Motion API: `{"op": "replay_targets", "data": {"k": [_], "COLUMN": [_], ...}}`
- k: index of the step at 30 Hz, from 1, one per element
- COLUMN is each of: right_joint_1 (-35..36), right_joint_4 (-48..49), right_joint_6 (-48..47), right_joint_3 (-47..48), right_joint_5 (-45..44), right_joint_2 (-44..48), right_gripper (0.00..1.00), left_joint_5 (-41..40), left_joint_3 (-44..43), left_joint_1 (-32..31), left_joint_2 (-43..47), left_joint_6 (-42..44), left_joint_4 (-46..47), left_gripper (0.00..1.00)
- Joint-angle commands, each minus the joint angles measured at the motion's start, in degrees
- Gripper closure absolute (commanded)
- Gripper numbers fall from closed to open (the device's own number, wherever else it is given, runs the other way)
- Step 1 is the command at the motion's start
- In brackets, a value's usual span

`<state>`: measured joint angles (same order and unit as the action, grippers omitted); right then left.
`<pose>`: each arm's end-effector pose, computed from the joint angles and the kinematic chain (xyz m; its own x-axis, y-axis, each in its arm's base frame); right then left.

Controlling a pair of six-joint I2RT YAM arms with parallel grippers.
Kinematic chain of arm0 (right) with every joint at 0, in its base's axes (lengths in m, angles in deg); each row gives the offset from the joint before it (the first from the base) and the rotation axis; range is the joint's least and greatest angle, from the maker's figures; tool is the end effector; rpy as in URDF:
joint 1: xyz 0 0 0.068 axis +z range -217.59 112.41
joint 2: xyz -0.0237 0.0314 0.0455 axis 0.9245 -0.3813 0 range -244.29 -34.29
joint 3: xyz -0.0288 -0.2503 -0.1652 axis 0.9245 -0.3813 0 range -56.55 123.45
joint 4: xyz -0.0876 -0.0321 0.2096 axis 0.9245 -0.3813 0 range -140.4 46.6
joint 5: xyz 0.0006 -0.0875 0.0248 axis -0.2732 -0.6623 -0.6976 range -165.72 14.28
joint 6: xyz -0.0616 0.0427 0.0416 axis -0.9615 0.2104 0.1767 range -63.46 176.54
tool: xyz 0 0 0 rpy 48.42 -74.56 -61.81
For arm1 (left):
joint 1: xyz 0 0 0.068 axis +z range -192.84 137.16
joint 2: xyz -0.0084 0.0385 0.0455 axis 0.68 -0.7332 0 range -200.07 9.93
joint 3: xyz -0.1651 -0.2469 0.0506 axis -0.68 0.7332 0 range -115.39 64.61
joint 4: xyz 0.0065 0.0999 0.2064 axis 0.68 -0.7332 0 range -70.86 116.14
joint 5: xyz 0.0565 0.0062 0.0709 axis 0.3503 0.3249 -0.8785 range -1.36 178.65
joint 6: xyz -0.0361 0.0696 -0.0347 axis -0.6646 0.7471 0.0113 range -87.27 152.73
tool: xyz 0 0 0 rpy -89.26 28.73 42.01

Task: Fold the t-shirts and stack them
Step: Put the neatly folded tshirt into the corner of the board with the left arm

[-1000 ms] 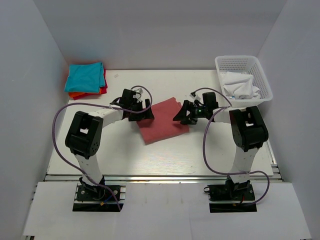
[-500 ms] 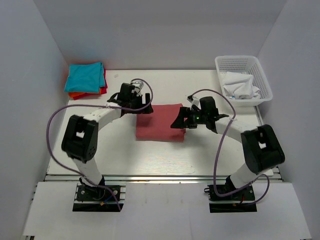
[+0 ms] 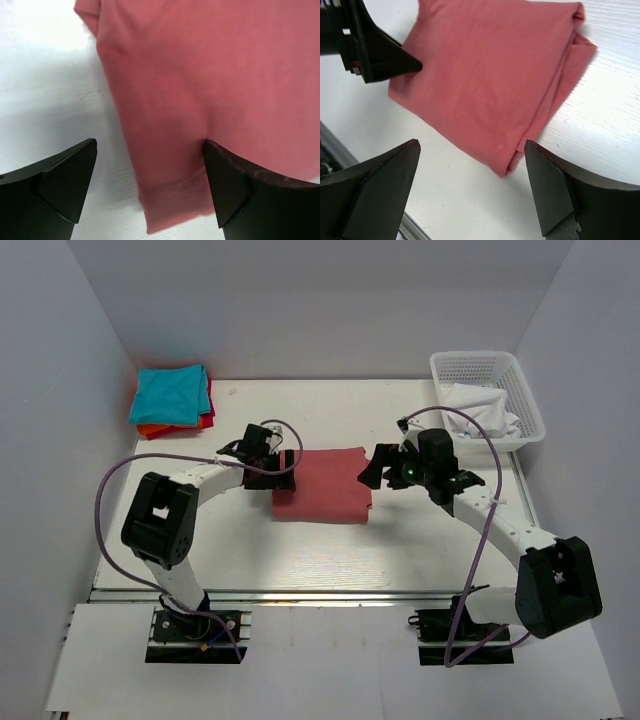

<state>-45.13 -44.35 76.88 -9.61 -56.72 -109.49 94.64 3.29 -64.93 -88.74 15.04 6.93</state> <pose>0.2549 0.1319 0.2793 -0.6397 0.0913 -0.7632 -0.4282 0.7823 0.4524 0.3216 -0.1388 0.1991 -0.8665 0.0254 -0.4985 0.1720 0.9527 -0.2505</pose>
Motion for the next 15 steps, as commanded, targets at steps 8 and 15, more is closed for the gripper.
{"op": "replay_targets", "data": {"k": [8, 15], "right_joint_1": [-0.22, -0.13], "right_joint_4": [-5.64, -6.96], "right_joint_6": [-2.50, -3.20], "right_joint_3": [-1.85, -2.64], "right_joint_5": [-8.27, -13.29], "right_joint_2": [6.20, 9.02], "right_gripper": [0.10, 0.10], "left_joint_5": [-9.50, -14.35], "left_joint_3": [-4.33, -5.57], "left_joint_1": [-4.46, -7.97], "left_joint_2": [-11.52, -18.21], "left_joint_6": [-1.29, -2.34], "left_joint_4": [-4.08, -6.11], "left_gripper": [0.18, 0.50]}}
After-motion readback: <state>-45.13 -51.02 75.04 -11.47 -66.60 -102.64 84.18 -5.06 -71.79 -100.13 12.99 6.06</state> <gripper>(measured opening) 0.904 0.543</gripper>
